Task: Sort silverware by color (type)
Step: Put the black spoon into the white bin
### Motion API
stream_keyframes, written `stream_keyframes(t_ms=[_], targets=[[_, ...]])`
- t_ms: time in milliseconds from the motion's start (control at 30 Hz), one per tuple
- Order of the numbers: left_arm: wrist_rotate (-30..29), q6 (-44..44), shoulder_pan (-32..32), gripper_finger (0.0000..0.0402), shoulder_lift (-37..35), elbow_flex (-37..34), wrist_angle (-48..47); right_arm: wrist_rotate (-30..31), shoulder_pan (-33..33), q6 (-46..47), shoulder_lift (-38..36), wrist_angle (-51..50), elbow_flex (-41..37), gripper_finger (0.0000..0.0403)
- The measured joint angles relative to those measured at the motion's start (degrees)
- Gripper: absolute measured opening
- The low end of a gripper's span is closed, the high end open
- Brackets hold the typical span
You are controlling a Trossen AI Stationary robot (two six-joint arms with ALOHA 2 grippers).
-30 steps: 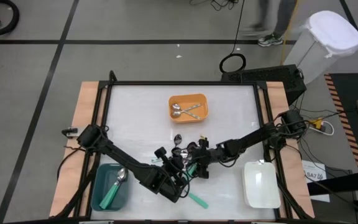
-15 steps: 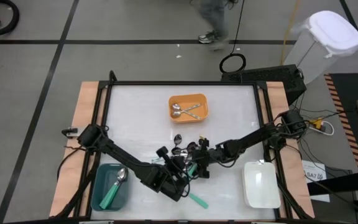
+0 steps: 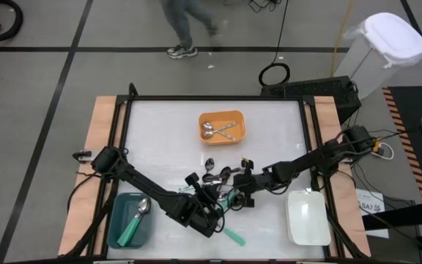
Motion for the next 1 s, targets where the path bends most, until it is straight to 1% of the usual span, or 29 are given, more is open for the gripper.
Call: stream_keyframes(t_ms=[300,600,800,1000], targets=[[0.0,-0.04,-0.02,0.0001,0.0,0.0,-0.06,0.07,1.52,1.29,-1.01,-4.35,0.0,0.0001],[0.0,-0.09,0.2,0.0001,0.0,0.0,-0.02,0.12,1.5,1.5,-0.21,-5.24,0.07,0.0001],[0.02,-0.29,0.26,0.0001,0.0,0.0,0.04,0.26,1.39,1.7,1.84,-2.85,0.11,0.0025],[0.04,-0.22,0.25,0.0001,0.0,0.0,0.09,0.41,1.39,1.82,2.28,0.41,0.11,0.0055]])
